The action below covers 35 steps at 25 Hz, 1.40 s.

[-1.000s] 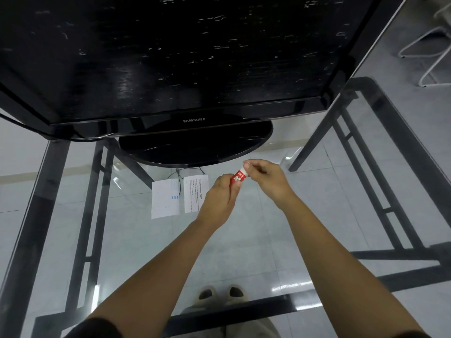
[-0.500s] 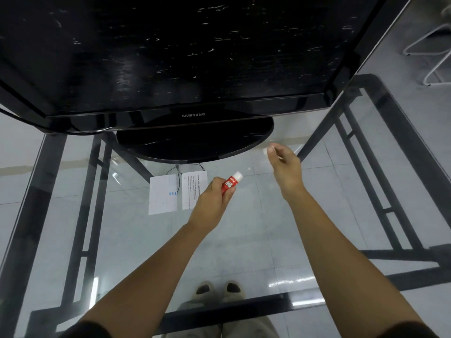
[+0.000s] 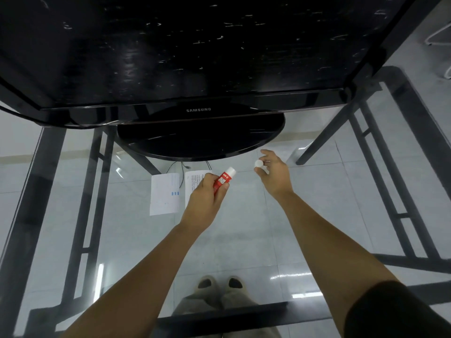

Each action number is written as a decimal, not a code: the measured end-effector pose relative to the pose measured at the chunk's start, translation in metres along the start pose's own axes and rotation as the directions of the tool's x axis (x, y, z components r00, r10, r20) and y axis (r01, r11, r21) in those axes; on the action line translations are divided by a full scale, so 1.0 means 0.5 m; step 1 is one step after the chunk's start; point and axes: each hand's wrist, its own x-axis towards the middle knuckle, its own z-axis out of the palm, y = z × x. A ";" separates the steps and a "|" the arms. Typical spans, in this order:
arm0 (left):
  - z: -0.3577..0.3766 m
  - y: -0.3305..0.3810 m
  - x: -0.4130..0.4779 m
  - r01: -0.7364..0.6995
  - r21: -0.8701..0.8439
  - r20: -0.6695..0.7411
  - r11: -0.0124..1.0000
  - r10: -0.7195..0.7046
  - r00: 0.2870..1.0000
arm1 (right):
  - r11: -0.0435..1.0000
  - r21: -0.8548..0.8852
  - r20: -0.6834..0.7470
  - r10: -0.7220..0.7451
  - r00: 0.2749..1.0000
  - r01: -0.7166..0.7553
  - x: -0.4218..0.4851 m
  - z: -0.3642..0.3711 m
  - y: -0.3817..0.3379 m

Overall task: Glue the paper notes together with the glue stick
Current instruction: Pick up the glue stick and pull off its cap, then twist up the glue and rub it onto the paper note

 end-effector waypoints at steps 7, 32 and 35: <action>-0.003 -0.006 0.004 0.010 -0.026 0.000 1.000 -0.010 1.000 | 1.000 0.022 0.008 0.022 1.000 -0.023 0.004 0.012 0.015; -0.187 0.165 -0.050 -0.421 -0.214 -0.158 0.882 0.394 0.905 | 0.811 0.564 0.011 -0.194 0.981 0.154 -0.215 -0.124 -0.346; -0.183 0.167 -0.062 -0.426 -0.219 -0.173 0.878 0.395 0.902 | 0.792 0.582 -0.038 -0.198 0.979 0.183 -0.225 -0.116 -0.349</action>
